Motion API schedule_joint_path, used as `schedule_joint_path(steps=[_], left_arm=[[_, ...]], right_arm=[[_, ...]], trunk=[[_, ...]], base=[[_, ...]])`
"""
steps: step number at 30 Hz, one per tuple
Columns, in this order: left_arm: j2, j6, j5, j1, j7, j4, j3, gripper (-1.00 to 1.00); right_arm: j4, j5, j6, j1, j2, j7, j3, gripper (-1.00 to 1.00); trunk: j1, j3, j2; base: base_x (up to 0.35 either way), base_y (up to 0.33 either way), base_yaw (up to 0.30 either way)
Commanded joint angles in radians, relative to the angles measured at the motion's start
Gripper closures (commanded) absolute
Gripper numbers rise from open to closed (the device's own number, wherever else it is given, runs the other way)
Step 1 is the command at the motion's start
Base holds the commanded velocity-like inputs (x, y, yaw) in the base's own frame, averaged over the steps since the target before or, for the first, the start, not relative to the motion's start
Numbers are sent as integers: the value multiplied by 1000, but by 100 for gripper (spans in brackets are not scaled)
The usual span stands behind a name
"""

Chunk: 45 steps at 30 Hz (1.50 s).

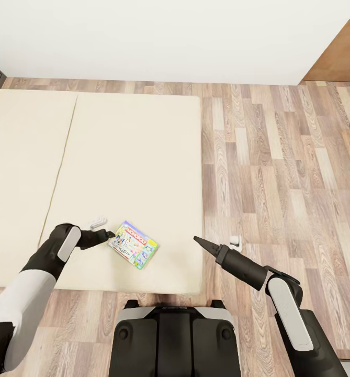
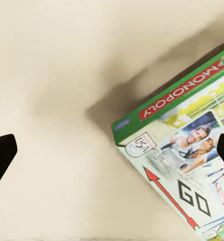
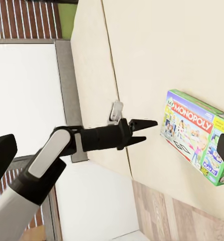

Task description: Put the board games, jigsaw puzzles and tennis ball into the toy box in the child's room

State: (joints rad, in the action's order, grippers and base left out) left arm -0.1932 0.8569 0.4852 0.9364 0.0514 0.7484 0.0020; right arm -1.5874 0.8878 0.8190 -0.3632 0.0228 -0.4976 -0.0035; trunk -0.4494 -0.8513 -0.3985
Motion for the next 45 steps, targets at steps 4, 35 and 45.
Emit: schedule_joint_path(steps=[4, 35, 45], left_arm=[[1, -6, 10, 0, 2, -28, 1, -100], [6, -88, 7, -22, -161, -46, -6, -100], [5, -118, 9, -22, -171, -46, -4, -100]], right_arm=[[0, 2, 5, 0, 0, -1, -1, -100], [0, 2, 5, 0, 0, -1, 0, -100], [0, 2, 5, 0, 0, -1, 0, -100]], trunk=[[-1, -1, -2], [-1, -1, -2], [-1, -1, -2]], base=[[0, 0, 0], [0, 0, 0], [0, 0, 0]])
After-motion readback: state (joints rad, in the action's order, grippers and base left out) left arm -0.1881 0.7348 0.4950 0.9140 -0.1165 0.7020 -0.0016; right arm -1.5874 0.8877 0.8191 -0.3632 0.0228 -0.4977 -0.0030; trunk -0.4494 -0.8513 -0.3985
